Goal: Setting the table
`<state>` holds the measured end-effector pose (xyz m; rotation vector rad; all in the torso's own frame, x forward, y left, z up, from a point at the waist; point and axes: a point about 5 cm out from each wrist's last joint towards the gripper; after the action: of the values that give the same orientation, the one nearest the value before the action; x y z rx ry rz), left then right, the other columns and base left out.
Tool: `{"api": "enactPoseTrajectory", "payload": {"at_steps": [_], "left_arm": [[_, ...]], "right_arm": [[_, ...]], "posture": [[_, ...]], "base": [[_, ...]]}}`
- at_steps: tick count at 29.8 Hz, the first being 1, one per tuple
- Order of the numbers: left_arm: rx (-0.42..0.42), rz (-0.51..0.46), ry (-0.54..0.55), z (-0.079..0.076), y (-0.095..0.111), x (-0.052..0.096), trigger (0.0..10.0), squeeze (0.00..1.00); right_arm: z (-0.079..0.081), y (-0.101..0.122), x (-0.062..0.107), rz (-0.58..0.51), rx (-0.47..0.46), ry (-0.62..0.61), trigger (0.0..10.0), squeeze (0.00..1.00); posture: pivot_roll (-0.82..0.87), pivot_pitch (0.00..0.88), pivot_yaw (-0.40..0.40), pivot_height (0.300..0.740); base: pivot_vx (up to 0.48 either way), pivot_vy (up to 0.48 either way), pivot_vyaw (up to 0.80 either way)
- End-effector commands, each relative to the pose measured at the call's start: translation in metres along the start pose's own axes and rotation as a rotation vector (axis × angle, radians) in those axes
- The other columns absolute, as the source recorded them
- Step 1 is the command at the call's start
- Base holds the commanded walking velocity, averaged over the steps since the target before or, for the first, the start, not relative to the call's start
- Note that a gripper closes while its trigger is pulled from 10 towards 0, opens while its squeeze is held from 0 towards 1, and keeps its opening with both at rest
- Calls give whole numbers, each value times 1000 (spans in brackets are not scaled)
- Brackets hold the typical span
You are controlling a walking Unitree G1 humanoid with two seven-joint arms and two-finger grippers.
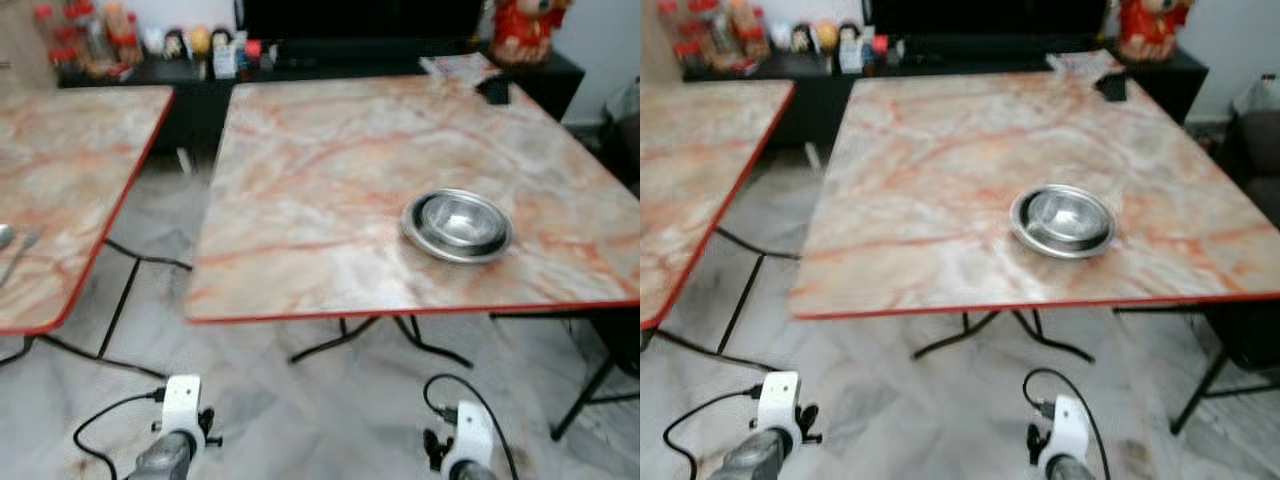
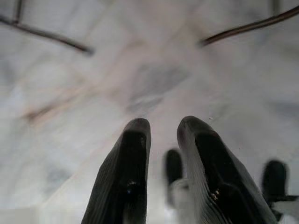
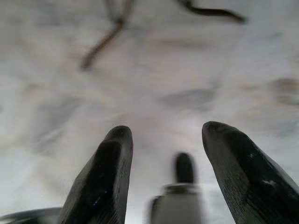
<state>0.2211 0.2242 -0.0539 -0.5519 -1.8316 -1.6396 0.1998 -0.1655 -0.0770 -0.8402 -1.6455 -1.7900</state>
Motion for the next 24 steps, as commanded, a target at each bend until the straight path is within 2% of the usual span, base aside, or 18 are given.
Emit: {"api": "enactPoseTrajectory", "payload": {"at_steps": [1,11,24], "left_arm": [[12,-12,-7,-6,3,-2,10000,0],[9,-11,-3,-5,3,-1,10000,0],[3,-11,-1,-3,2,-1,10000,0]], "right_arm": [[-12,-1,1,9,11,-29,10000,0],[-10,4,0,-8,15,-27,10000,0],[-9,0,1,2,21,-18,10000,0]], "posture": [[59,66,7,740],[58,48,8,740],[60,30,9,740]], "base": [[0,442,0],[0,476,0],[0,480,0]]}}
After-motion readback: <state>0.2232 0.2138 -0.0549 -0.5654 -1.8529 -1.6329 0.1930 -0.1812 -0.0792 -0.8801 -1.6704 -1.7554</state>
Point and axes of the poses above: a point about 5 cm out from each wrist's last joint towards the gripper, its own x axis pointing back from the gripper into the wrist, its own y axis along the axis of the wrist's last joint, z = x × y, and after that the axes turned 7 degrees about x, right-handed
